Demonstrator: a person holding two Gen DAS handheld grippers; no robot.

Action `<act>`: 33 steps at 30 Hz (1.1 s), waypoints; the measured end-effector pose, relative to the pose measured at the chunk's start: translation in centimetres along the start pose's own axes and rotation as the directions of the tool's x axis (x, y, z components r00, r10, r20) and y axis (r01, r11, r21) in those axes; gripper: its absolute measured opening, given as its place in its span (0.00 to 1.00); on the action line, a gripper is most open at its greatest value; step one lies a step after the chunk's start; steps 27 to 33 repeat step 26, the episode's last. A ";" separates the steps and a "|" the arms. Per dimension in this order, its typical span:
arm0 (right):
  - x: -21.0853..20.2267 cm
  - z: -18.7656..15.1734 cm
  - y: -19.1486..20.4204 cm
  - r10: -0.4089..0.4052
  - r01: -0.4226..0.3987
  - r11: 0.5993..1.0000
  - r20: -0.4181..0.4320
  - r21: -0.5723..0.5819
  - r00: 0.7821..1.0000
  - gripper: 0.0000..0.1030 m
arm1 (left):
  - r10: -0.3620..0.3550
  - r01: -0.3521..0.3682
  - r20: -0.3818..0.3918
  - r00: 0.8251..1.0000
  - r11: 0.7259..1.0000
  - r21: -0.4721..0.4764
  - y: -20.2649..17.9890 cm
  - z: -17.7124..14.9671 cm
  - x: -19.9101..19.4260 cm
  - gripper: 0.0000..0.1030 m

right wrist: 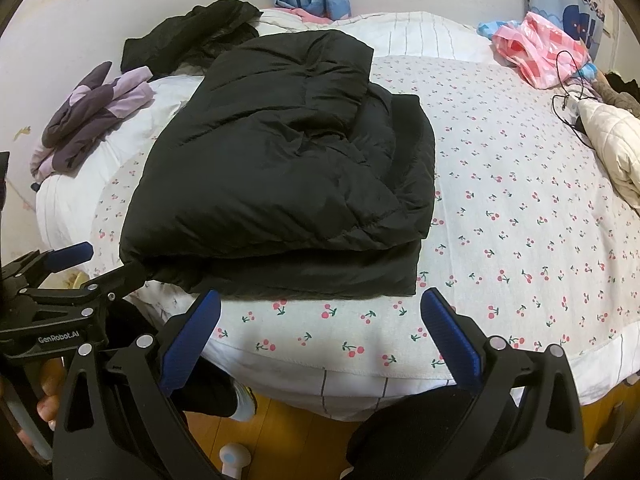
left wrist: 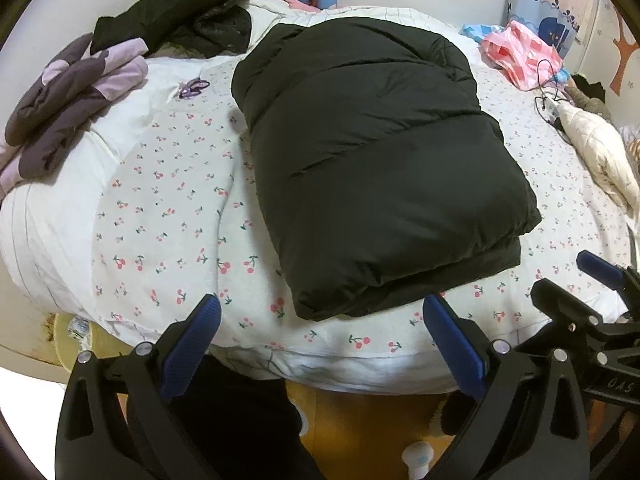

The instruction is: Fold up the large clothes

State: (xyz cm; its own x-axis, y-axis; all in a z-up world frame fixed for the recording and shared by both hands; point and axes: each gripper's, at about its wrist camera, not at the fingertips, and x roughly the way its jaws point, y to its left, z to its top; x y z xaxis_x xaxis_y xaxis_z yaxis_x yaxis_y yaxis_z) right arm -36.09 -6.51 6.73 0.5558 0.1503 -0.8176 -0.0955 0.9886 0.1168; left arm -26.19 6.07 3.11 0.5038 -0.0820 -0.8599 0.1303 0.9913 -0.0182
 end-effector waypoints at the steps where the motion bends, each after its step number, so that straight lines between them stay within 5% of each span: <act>1: 0.0 0.0 0.1 0.000 0.000 1.000 0.000 0.000 1.000 0.94 | 0.000 0.000 0.001 1.000 1.000 -0.003 0.0 0.0 0.0 0.95; 11: -0.1 0.1 0.3 -0.001 0.001 1.000 0.003 -0.001 1.000 0.94 | -0.097 0.097 0.002 0.995 0.993 -0.062 0.8 -0.3 -0.3 0.95; 17: -0.9 -0.1 0.7 0.000 0.000 1.000 0.017 -0.003 1.000 0.94 | 0.001 -0.002 0.067 0.998 1.000 0.006 -0.4 -0.4 -1.6 0.95; 33: -1.8 -0.5 1.2 -0.006 0.007 1.000 0.031 -0.005 0.999 0.94 | 0.028 -0.029 0.050 0.998 1.000 0.005 -0.3 -0.8 -1.7 0.94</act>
